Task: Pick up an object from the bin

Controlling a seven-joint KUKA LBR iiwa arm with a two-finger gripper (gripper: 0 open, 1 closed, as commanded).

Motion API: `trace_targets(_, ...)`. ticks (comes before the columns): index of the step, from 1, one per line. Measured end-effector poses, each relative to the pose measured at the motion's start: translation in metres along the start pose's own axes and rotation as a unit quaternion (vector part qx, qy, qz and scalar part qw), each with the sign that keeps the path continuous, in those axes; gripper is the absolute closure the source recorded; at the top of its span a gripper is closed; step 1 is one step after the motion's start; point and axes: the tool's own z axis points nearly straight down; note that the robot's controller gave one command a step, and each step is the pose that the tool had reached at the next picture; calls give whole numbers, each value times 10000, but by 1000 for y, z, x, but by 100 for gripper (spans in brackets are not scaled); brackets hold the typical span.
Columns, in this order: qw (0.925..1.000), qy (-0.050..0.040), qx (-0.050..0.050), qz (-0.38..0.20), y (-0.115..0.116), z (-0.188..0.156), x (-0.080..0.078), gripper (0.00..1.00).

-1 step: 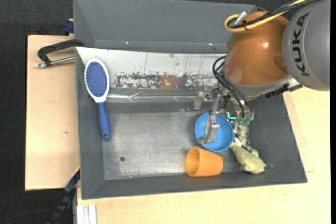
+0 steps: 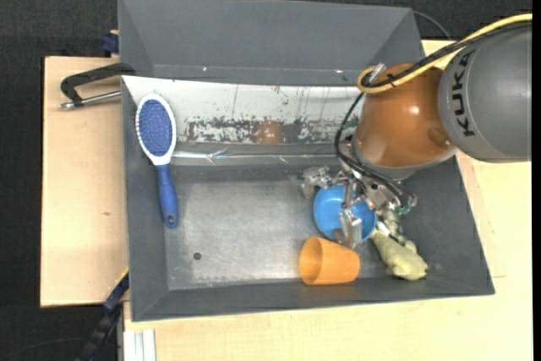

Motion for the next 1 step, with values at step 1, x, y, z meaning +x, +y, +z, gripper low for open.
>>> trace_targets(1, 9982, -4, -5, -596, -56, 16, 43, 0)
